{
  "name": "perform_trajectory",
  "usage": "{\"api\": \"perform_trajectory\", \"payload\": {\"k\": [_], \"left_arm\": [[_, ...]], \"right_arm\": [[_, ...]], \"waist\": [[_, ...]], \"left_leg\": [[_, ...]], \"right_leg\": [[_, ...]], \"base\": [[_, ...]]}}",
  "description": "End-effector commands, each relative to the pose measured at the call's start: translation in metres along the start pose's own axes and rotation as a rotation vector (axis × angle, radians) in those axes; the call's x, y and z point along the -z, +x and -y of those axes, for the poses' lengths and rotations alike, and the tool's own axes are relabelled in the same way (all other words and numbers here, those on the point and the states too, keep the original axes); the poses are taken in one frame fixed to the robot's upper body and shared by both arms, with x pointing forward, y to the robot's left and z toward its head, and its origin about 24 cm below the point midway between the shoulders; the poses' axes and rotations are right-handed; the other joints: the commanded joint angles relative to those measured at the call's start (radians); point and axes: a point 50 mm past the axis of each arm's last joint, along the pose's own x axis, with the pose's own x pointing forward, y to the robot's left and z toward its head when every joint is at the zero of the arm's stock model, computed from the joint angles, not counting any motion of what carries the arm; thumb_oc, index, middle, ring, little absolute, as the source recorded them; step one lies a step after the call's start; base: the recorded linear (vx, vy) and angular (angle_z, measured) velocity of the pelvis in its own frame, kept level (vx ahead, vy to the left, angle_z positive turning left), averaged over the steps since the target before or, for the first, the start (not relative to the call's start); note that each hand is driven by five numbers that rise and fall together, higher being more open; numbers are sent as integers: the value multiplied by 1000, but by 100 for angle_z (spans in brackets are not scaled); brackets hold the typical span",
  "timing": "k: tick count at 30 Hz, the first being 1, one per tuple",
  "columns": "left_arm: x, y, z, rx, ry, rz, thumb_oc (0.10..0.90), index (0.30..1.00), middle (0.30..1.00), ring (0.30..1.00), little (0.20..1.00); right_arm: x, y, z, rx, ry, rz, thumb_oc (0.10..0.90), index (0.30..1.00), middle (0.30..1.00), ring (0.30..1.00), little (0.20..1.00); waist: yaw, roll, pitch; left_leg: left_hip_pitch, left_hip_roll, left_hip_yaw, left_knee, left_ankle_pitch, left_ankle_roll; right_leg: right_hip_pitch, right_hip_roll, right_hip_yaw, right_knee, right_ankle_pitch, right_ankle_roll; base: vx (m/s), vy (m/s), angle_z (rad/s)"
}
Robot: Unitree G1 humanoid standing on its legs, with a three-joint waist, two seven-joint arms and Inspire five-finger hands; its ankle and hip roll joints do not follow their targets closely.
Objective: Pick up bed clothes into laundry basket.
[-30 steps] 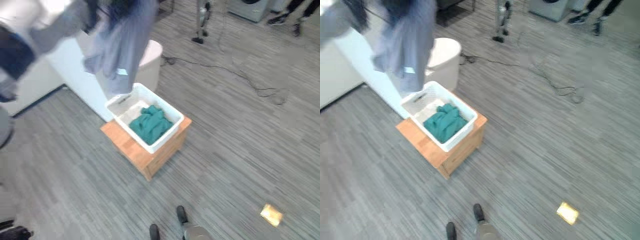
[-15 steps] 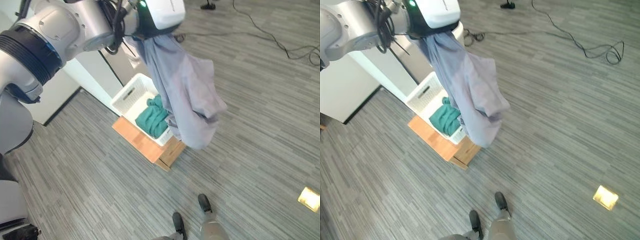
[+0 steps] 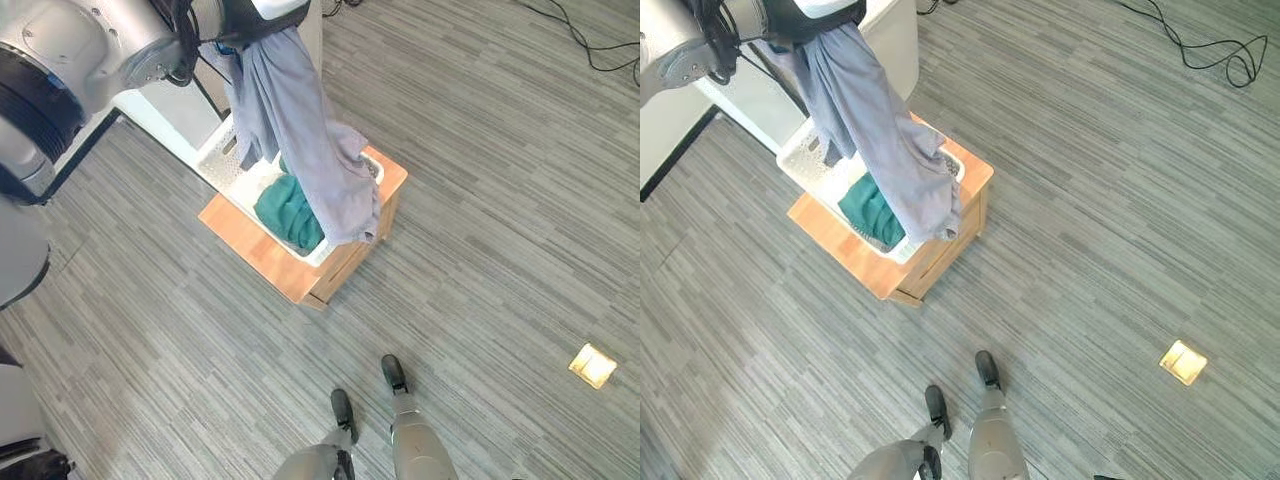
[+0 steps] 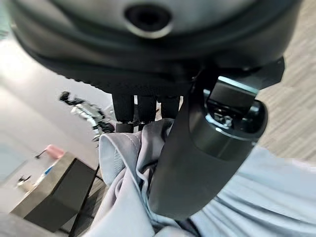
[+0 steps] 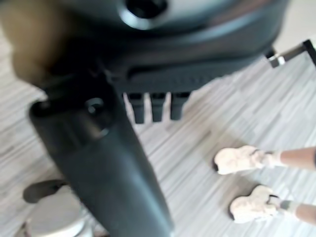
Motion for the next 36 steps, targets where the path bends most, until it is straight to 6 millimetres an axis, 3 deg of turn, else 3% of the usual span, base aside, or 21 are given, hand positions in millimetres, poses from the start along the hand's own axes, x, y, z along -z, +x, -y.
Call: {"api": "perform_trajectory", "payload": {"k": [1,2,3,8,9,11,14,17,21,22,23,24,26,32,36], "left_arm": [[93,-33,-75,-223,-12,-407,400,300,300,300,300],[93,-33,-75,-223,-12,-408,400,300,300,300,300],[91,-32,-72,-217,-24,-407,400,300,300,300,300],[93,-33,-57,-173,-47,-439,400,300,300,300,300],[94,-33,-49,-155,-65,-456,400,300,300,300,300],[93,-34,-36,-116,-85,-470,400,300,300,300,300],[92,-37,-22,-69,-95,-483,400,300,300,300,300],[84,-38,7,35,-110,-481,400,300,300,300,300],[88,-45,19,88,-142,-522,400,300,300,300,300],[91,-46,18,91,-158,-540,529,493,493,493,493],[91,-46,18,91,-158,-540,588,582,582,582,582],[94,-45,8,58,-152,-543,800,900,900,900,900],[94,-43,2,34,-141,-536,800,900,900,900,900],[92,-35,-31,-96,-93,-466,800,900,900,900,900],[91,-35,-44,-154,-91,-442,800,900,900,900,900]], "right_arm": [[36,-8,13,58,-11,-126,800,900,900,900,900],[36,-8,13,58,-12,-126,800,900,900,900,900],[29,-5,9,50,-13,-105,800,900,900,900,900],[17,-1,-4,26,-17,-63,800,900,900,900,900],[12,1,-15,2,-13,-43,800,900,900,900,900],[8,2,-29,-33,-22,-29,800,900,900,900,900],[7,3,-40,-60,-48,-23,800,900,900,900,900],[-8,5,-54,-96,-70,30,800,900,900,900,900],[-23,5,-61,-108,-39,82,800,900,900,900,900],[-23,5,-64,-117,-40,81,800,900,900,900,900],[-23,5,-64,-117,-40,81,800,900,900,900,900],[-18,5,-66,-123,-43,66,800,900,900,900,900],[-15,5,-65,-122,-51,59,800,900,900,900,900],[-10,4,-47,-81,-66,48,800,900,900,900,900],[-12,4,-44,-75,-68,52,800,900,900,900,900]], "waist": [[-25,-12,-37],[-25,-12,-37],[-36,-38,-18],[-56,-96,29],[-66,-128,48],[-77,-161,68],[-81,-179,79],[-86,-207,99],[-87,-218,105],[-87,-223,105],[-87,-223,105],[-85,-214,100],[-84,-203,97],[-66,-135,65],[-56,-117,46]], "left_leg": [[-11,84,4,1,-10,-72],[-11,84,4,1,-10,-72],[-27,85,8,1,-3,-74],[-73,93,14,1,14,-79],[-95,96,17,1,19,-82],[-114,99,23,1,24,-85],[-125,101,28,1,26,-86],[-135,103,33,1,26,-85],[-135,107,34,1,24,-87],[-135,107,33,1,23,-87],[-134,107,33,1,23,-87],[-131,105,31,1,21,-87],[-129,104,28,1,19,-87],[-111,98,17,1,11,-86],[-94,94,12,1,8,-85]], "right_leg": [[29,-35,8,27,-121,126],[28,-35,8,28,-121,126],[11,-33,10,28,-113,124],[-33,-25,14,27,-94,122],[-56,-23,18,25,-85,122],[-74,-21,23,22,-76,122],[-87,-18,27,20,-72,122],[-100,-13,36,21,-69,120],[-104,-13,38,23,-72,120],[-102,-13,37,22,-73,119],[-102,-14,37,22,-73,119],[-98,-15,34,21,-75,120],[-96,-17,32,21,-76,120],[-74,-28,20,18,-82,124],[-54,-33,13,16,-86,124]], "base": [[-47,-6,0],[-99,-20,3],[-66,-25,2],[-68,-26,-1],[-64,-34,-4],[-40,-27,-5],[-15,-25,-10],[-3,-21,-8],[2,3,-3],[0,0,0],[0,0,0],[0,0,0],[0,0,0],[1,4,3],[3,13,11]]}}
